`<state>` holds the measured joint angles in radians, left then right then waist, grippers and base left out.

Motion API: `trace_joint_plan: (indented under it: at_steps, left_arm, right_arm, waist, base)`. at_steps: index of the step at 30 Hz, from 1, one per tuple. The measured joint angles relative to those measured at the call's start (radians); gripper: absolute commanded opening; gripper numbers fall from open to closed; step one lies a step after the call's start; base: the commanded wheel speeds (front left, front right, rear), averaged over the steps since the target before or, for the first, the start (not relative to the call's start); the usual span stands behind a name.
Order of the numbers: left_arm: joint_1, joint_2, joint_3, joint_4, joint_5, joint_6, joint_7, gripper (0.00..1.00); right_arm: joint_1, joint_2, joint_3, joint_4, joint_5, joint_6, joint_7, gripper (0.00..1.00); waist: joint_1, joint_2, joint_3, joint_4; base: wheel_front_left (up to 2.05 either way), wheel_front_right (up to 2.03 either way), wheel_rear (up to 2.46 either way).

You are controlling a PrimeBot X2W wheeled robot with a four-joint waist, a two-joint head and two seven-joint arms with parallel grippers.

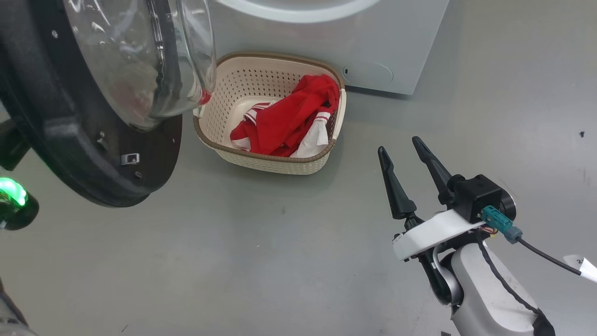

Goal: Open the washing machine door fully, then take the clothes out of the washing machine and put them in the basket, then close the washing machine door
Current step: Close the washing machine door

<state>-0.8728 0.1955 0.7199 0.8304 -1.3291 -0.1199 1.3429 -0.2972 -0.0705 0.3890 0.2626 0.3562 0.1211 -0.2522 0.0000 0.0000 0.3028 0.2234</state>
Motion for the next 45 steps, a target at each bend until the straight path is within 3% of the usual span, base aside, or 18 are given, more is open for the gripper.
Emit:
trace_joint_plan:
  at_steps: [6,13,26,34,45]
  left_arm:
    - [0.039,-0.042,-0.015,-0.065,0.0,0.0,0.016,0.0]
    - [0.1,-0.049,-0.028,-0.176,0.028,-0.001,-0.024,0.0]
    - [0.28,-0.016,-0.136,-0.601,0.201,-0.001,-0.262,0.0]
    - [0.503,0.087,-0.318,-0.904,0.412,-0.001,-0.519,0.0]
    - [0.739,0.1,-0.456,-0.979,0.63,-0.001,-0.942,0.0]
  right_arm:
    - [0.008,0.001,-0.001,-0.002,0.003,0.0,0.0,1.0]
    - [0.019,0.004,-0.002,-0.002,0.003,0.0,0.0,1.0]
    - [0.066,0.007,-0.035,-0.002,0.012,0.0,0.0,1.0]
    - [0.08,0.009,-0.028,-0.004,0.012,0.001,0.0,1.0]
    - [0.091,0.009,-0.026,-0.006,0.012,0.001,0.0,1.0]
  waist:
    - [0.0,0.0,-0.01,-0.002]
    - [0.0,0.0,-0.019,-0.005]
    - [0.0,0.0,-0.072,0.006]
    - [0.0,0.0,-0.096,0.02]
    - [0.0,0.0,-0.104,0.021]
  base:
    - [0.0,0.0,0.0]
    - [0.0,0.0,0.0]
    - [0.0,0.0,0.0]
    - [0.0,0.0,0.0]
    - [0.0,0.0,0.0]
